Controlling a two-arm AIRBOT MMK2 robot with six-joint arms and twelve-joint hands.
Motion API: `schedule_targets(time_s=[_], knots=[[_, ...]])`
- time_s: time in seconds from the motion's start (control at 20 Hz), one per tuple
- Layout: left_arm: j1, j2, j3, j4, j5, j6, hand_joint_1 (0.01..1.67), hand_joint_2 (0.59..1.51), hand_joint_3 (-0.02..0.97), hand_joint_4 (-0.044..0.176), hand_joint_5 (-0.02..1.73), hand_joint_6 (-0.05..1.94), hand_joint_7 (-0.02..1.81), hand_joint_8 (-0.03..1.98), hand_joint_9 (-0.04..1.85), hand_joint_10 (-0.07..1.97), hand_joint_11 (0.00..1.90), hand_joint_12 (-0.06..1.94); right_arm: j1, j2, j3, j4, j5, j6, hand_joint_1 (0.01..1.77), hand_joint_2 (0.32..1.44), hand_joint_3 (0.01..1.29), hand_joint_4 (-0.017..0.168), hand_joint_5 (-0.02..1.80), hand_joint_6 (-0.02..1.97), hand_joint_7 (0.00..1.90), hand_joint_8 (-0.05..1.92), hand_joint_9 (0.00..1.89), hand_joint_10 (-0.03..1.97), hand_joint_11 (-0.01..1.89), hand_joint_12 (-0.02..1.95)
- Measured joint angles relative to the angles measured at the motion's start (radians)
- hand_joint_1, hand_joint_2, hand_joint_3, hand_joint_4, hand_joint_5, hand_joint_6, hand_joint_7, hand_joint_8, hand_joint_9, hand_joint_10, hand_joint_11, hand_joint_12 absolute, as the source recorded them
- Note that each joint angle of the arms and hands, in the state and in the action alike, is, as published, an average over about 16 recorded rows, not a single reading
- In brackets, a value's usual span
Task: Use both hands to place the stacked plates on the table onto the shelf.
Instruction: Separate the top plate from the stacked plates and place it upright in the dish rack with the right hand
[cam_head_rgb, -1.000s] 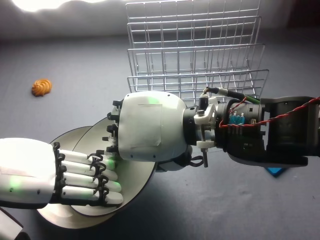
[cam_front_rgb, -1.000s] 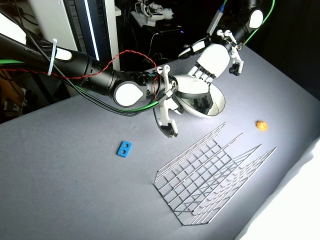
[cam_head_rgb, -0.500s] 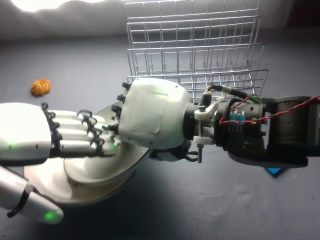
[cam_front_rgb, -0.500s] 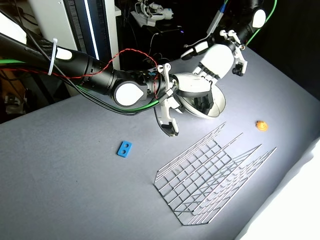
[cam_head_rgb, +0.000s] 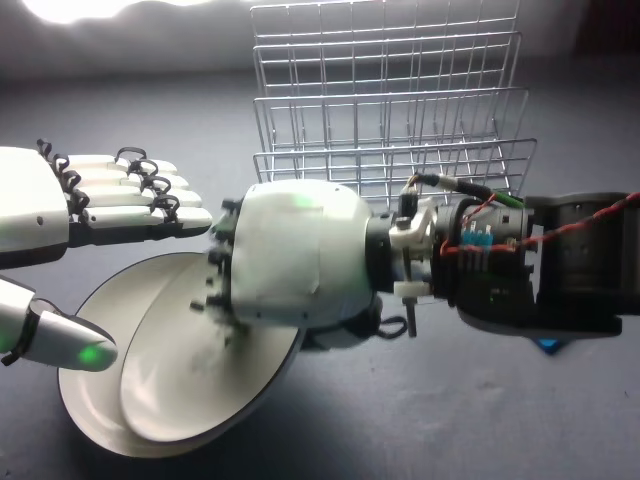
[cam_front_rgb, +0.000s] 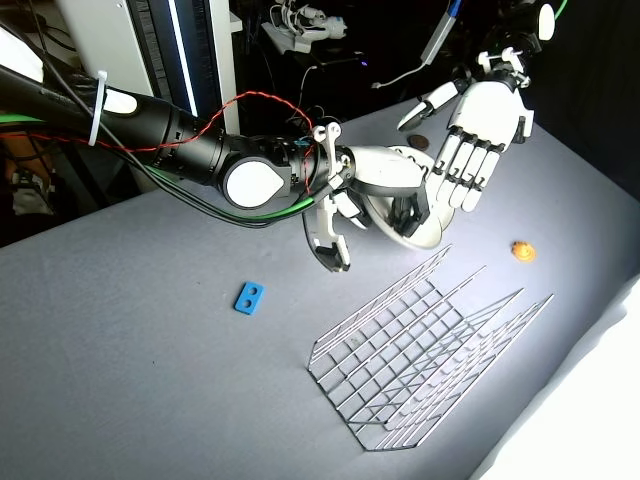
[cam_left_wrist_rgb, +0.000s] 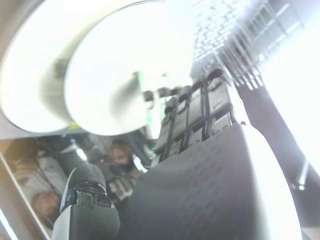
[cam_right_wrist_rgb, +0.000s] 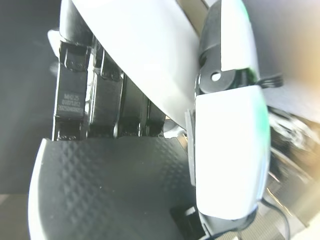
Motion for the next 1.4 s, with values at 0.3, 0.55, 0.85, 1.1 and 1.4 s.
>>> schedule_targets(time_s=[0.3, 0.55, 0.85, 1.1, 1.4], knots=[[-0.009, 0.030, 0.011, -0.059, -0.011, -0.001, 0.01, 1.099, 0.021, -0.002, 0.02, 0.00, 0.02, 0.00, 0.02, -0.02, 0.02, -0.02, 0.004, 0.002, -0.013, -0.005, -0.002, 0.003, 1.16, 0.91, 0.01, -0.012, 0.94, 0.48, 1.11, 0.84, 1.38, -0.01, 0.96, 0.98], [-0.015, 0.066, 0.010, -0.096, -0.027, -0.002, 0.02, 1.100, 0.022, -0.002, 0.02, 0.00, 0.02, 0.00, 0.02, -0.02, 0.02, -0.02, 0.012, 0.018, -0.035, -0.005, -0.013, 0.004, 1.16, 0.91, 0.01, -0.010, 0.94, 0.53, 1.12, 0.83, 1.38, -0.01, 0.96, 0.99], [-0.022, 0.118, 0.001, -0.131, -0.088, -0.005, 0.01, 1.099, 0.022, -0.002, 0.02, 0.00, 0.02, 0.00, 0.02, -0.02, 0.02, -0.02, 0.035, 0.060, -0.091, 0.001, -0.031, 0.003, 1.17, 0.91, 0.01, -0.008, 0.95, 0.63, 1.13, 0.82, 1.38, -0.01, 0.95, 0.99], [-0.019, 0.157, 0.001, -0.144, -0.193, -0.017, 0.01, 1.098, 0.022, -0.002, 0.02, 0.00, 0.02, 0.00, 0.02, -0.02, 0.02, -0.02, 0.063, 0.115, -0.162, 0.011, -0.045, 0.003, 1.18, 0.93, 0.01, -0.005, 0.98, 0.73, 1.15, 0.79, 1.38, -0.01, 0.96, 0.99], [-0.003, 0.185, 0.018, -0.132, -0.350, -0.038, 0.01, 1.092, 0.022, -0.002, 0.02, 0.00, 0.02, 0.00, 0.02, -0.02, 0.02, -0.02, 0.102, 0.200, -0.262, 0.034, -0.057, 0.008, 1.20, 0.94, 0.01, -0.003, 1.02, 0.81, 1.16, 0.77, 1.38, -0.01, 0.97, 0.98]])
